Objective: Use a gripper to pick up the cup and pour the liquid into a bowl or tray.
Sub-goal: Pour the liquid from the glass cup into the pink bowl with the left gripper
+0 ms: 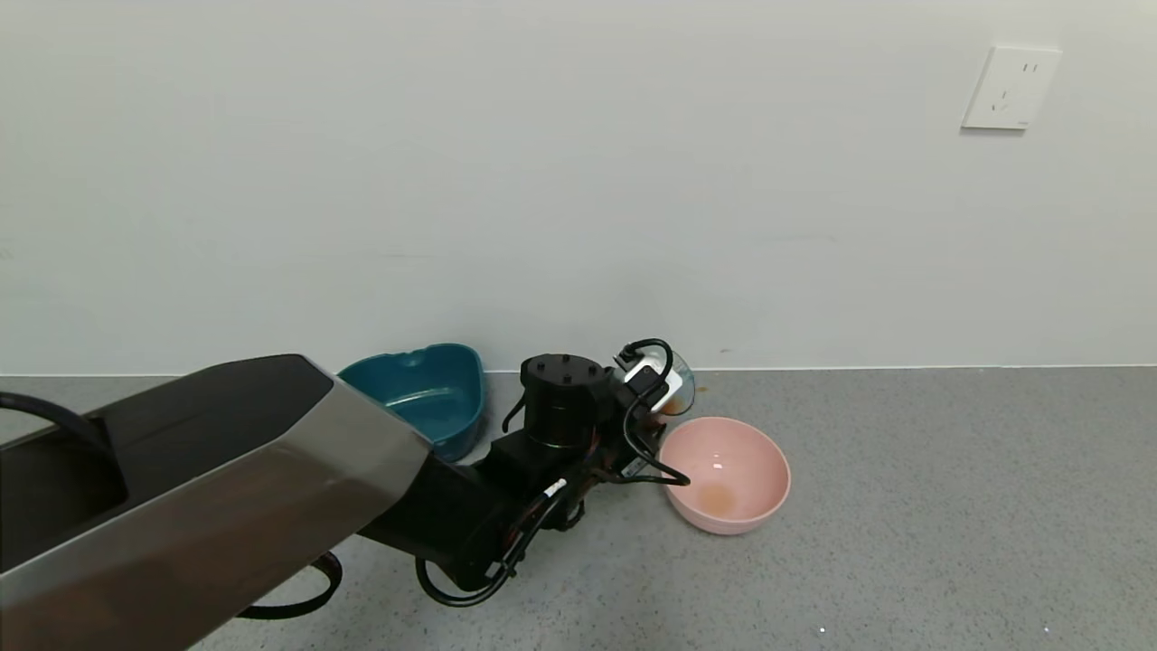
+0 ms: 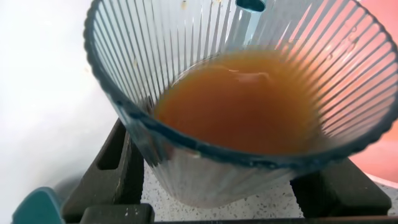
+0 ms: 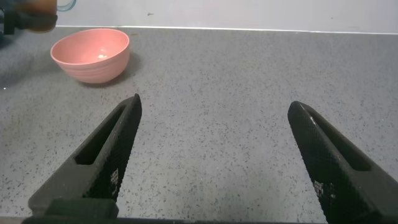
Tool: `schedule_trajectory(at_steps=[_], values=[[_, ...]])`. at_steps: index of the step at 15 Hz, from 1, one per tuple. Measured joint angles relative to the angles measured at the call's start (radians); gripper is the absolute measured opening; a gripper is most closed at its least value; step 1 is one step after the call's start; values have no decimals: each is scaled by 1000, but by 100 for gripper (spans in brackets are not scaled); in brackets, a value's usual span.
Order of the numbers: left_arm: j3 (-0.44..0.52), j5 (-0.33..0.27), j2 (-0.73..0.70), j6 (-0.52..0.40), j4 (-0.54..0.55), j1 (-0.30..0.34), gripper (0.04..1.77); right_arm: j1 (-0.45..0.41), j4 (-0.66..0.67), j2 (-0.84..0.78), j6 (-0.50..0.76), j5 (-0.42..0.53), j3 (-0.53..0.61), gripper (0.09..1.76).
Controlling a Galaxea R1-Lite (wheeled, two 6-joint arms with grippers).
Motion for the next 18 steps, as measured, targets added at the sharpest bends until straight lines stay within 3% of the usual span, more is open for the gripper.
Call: schedule_trajectory(at_steps=[18], values=[[-54,57,5,211,14,-26,130,1,0,0,-1,0,0,171]])
